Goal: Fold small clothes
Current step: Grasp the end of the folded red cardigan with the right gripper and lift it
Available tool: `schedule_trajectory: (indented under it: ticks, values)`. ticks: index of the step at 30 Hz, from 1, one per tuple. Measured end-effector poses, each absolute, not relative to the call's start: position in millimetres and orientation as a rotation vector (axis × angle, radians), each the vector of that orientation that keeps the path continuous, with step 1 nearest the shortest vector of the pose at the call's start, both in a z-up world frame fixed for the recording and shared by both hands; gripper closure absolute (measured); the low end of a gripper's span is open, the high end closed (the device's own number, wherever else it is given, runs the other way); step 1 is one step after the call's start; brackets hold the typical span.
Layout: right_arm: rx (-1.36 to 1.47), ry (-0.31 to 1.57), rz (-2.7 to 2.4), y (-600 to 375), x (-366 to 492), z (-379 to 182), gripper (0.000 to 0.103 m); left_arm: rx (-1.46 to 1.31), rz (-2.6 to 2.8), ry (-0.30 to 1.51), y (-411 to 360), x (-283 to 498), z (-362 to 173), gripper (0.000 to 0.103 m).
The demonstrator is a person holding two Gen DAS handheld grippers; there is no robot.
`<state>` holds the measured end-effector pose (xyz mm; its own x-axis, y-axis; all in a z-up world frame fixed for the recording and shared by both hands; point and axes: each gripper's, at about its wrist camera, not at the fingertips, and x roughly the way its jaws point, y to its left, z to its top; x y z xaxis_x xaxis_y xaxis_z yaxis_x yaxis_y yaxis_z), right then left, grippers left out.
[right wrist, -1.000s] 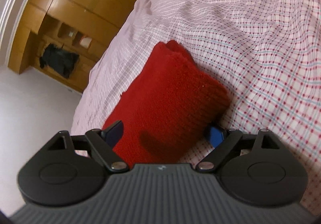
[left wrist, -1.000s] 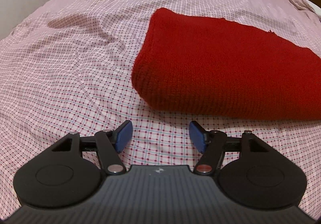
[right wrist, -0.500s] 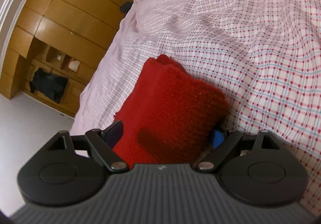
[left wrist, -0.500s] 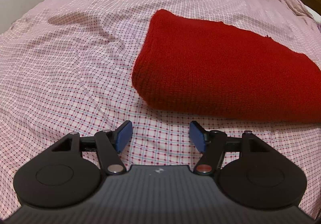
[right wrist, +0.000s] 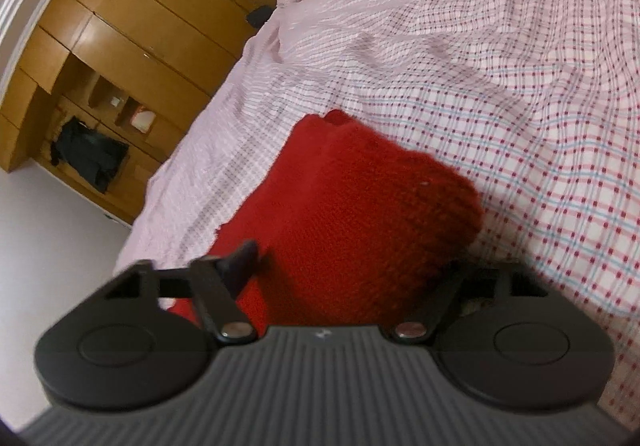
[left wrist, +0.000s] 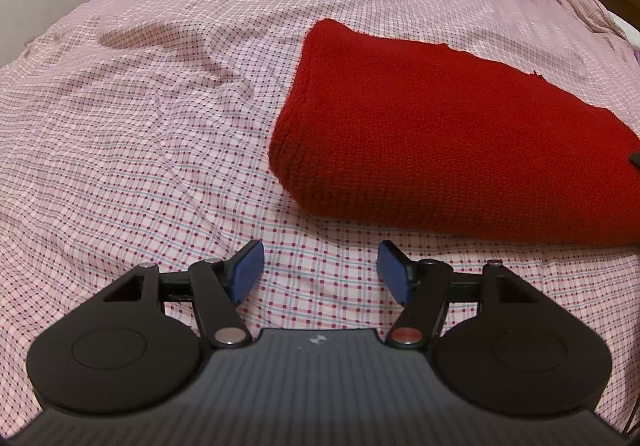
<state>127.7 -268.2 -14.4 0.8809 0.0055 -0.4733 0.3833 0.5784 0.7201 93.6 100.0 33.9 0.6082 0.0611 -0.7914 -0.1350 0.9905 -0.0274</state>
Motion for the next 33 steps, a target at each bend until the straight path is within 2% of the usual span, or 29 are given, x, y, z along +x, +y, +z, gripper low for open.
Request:
schedule_trajectory:
  ticks: [1, 2, 8, 14, 22, 33]
  values:
    - [0.951, 0.449, -0.217, -270.3, 126.6, -15.3, 0.059, -0.086, 0.114, 0.910, 100.1, 93.2, 34.4, 0.033]
    - [0.958, 0.443, -0.211, -271.6, 125.4, -15.0, 0.064, -0.084, 0.115, 0.909, 100.5, 93.0, 34.8, 0.033]
    - [1.006, 0.384, -0.177, -278.1, 111.6, -7.0, 0.073, -0.081, 0.127, 0.902, 104.4, 90.8, 38.3, 0.033]
    - [1.104, 0.322, -0.202, -297.1, 92.7, 8.5, 0.074, -0.066, 0.132, 0.888, 106.6, 86.6, 43.7, 0.033]
    - [0.883, 0.400, -0.169, -302.1, 98.4, 20.9, 0.074, -0.081, 0.108, 0.885, 102.4, 87.0, 43.0, 0.033]
    - [0.610, 0.332, -0.095, -251.5, 111.7, 73.9, 0.074, -0.011, 0.087, 0.855, 112.4, 86.2, 61.7, 0.033]
